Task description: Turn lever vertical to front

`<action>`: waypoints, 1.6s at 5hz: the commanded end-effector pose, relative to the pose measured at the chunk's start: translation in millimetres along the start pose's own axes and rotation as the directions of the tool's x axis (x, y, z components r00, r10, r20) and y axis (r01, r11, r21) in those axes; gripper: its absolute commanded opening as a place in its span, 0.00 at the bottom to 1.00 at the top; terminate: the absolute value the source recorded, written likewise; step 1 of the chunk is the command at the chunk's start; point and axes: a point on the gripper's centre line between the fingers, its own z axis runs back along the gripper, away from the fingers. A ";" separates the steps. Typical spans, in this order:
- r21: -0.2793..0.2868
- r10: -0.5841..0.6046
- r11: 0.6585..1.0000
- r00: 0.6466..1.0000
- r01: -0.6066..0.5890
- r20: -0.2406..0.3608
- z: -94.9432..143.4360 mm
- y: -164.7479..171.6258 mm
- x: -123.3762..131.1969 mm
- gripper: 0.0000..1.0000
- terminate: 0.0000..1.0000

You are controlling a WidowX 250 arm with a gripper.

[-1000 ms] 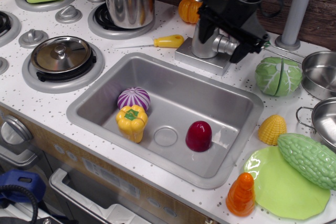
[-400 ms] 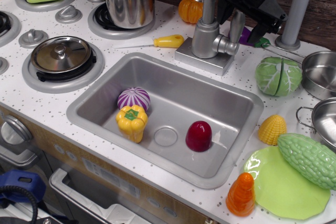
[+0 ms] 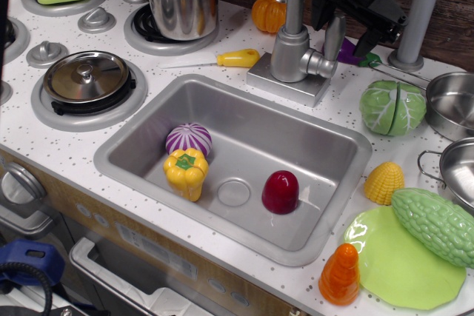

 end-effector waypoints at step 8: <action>-0.012 0.187 0.982 0.981 -0.186 0.060 9.3 -1.5 -39.7 0.00 0.00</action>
